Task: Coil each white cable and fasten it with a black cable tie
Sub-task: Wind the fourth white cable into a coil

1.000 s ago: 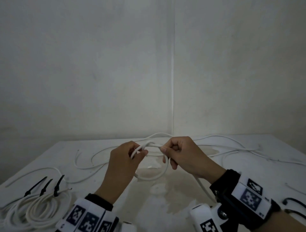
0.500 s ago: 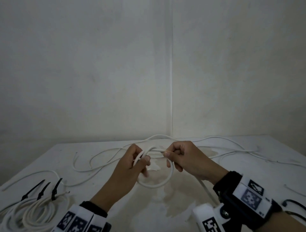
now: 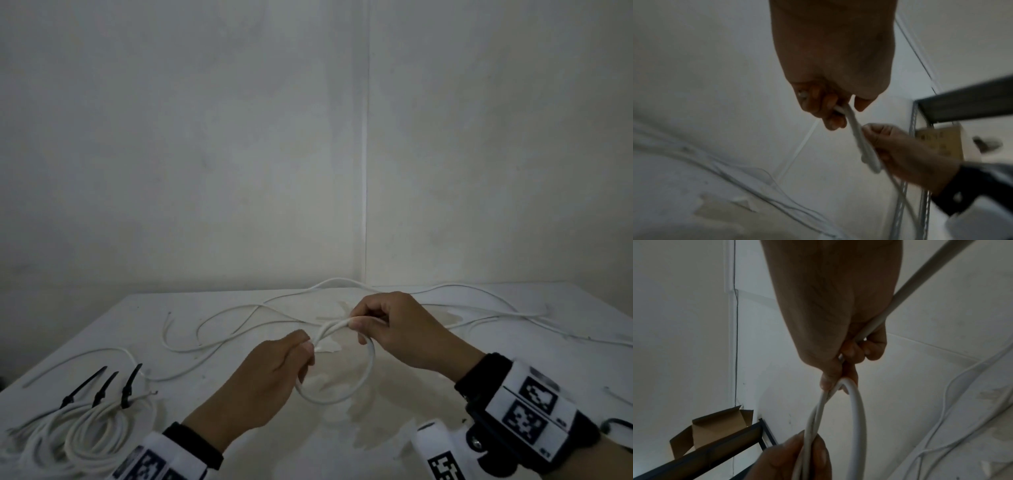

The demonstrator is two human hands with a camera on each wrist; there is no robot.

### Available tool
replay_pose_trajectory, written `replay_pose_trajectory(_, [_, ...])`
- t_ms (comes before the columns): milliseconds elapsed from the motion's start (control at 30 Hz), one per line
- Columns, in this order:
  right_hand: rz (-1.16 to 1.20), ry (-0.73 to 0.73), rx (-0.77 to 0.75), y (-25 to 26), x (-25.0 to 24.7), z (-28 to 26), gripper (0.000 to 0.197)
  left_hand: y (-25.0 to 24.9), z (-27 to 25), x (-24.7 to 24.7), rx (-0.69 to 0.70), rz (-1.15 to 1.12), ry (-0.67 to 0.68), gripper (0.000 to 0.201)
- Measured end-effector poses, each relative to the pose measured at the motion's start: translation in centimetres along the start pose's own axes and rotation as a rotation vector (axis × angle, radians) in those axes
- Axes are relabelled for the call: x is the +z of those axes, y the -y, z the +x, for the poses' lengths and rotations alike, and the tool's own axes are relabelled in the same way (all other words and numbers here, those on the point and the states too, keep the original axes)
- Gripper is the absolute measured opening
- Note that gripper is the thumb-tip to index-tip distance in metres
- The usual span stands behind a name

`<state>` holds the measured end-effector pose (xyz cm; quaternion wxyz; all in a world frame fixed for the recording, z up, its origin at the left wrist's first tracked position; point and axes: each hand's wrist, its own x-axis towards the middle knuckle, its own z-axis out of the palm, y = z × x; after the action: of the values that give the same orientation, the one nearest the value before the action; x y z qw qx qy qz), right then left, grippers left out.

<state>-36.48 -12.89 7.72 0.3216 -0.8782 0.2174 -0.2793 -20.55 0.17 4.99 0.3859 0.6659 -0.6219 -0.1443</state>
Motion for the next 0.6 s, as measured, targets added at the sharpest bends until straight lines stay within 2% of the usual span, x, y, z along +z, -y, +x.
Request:
replay_pose_trajectory(67, [0.005,-0.010,-0.013,-0.2,-0.1,0.0,0.019,-0.5,-0.2,-0.1,-0.091,-0.169,0.092,0.042])
replay_pose_trajectory(133, [0.013,-0.013,-0.012,-0.5,-0.2,0.1,0.018,-0.8,-0.3,-0.2,-0.135,-0.269,0.206,0.038])
replay_pose_trajectory(233, [0.036,0.002,0.006,-0.9,-0.1,0.1,0.016,-1.0,-0.3,-0.2,-0.122,-0.260,0.255,0.031])
replay_pose_trajectory(333, [0.074,-0.030,0.019,-1.2,0.1,0.4,0.014,-1.0,-0.2,0.4,-0.131,-0.304,0.171,0.033])
replay_pose_trajectory(433, [0.126,-0.053,0.030,-1.2,0.1,1.0,0.010,-1.0,0.1,1.0,-0.174,-0.487,0.028,0.034])
replay_pose_trajectory(600, [0.089,-0.069,0.024,-1.7,-0.1,1.3,0.014,-0.6,0.7,0.4,-0.204,-0.737,-0.119,0.034])
